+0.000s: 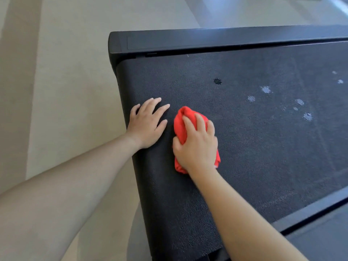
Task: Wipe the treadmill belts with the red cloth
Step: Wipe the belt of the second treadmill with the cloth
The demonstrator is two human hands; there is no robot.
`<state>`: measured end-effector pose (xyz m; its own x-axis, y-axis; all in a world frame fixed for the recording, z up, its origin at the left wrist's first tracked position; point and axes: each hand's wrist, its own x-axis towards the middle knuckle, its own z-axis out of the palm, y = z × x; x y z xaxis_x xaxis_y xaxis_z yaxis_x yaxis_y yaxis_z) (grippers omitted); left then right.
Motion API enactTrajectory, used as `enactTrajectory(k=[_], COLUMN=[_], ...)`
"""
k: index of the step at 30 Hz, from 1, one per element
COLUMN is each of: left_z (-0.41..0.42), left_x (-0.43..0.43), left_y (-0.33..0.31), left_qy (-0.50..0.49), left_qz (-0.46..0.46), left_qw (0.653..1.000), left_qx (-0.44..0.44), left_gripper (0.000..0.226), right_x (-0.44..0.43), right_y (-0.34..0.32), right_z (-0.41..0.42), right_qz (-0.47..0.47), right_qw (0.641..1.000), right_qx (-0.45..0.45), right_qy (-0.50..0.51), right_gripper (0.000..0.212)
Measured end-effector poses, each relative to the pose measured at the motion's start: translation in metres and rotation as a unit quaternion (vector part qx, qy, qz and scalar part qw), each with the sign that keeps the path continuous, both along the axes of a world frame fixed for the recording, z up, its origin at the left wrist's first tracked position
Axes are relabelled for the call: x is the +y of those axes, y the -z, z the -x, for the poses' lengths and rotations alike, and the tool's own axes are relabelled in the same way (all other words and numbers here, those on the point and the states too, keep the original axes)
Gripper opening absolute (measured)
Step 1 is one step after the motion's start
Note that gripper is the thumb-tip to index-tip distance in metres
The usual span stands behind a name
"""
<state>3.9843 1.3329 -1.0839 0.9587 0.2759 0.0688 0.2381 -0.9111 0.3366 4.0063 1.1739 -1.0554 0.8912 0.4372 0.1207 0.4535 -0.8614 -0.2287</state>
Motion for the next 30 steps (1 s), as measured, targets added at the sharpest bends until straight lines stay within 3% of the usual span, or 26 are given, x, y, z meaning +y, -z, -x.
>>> enactTrajectory(k=[4,10,19,26,30], left_z=[0.003,0.007,0.008,0.016,0.010], left_x=[0.014,0.027,0.026,0.041,0.049], left_y=[-0.004,0.001,-0.003,-0.003,-0.001], left_qy=[0.016,-0.046,-0.058,-0.098,-0.128], left_qz=[-0.002,0.003,0.027,0.036,0.064], left_qw=[1.000,0.999,0.998,0.995,0.990], left_qx=[0.008,-0.005,0.011,0.004,-0.001], left_gripper=[0.048,0.051,0.052,0.056,0.056], right_x=[0.006,-0.029,0.013,-0.007,0.016], right_y=[-0.003,0.002,-0.005,0.006,0.005], right_z=[-0.011,0.068,-0.004,0.045,0.024], right_qz=[0.010,-0.002,0.005,0.000,-0.009], right_qw=[1.000,0.999,0.998,0.996,0.997], right_qx=[0.013,-0.038,0.015,-0.030,-0.035], right_qy=[-0.005,-0.035,-0.059,-0.082,-0.071], right_gripper=[0.056,0.061,0.059,0.061,0.058])
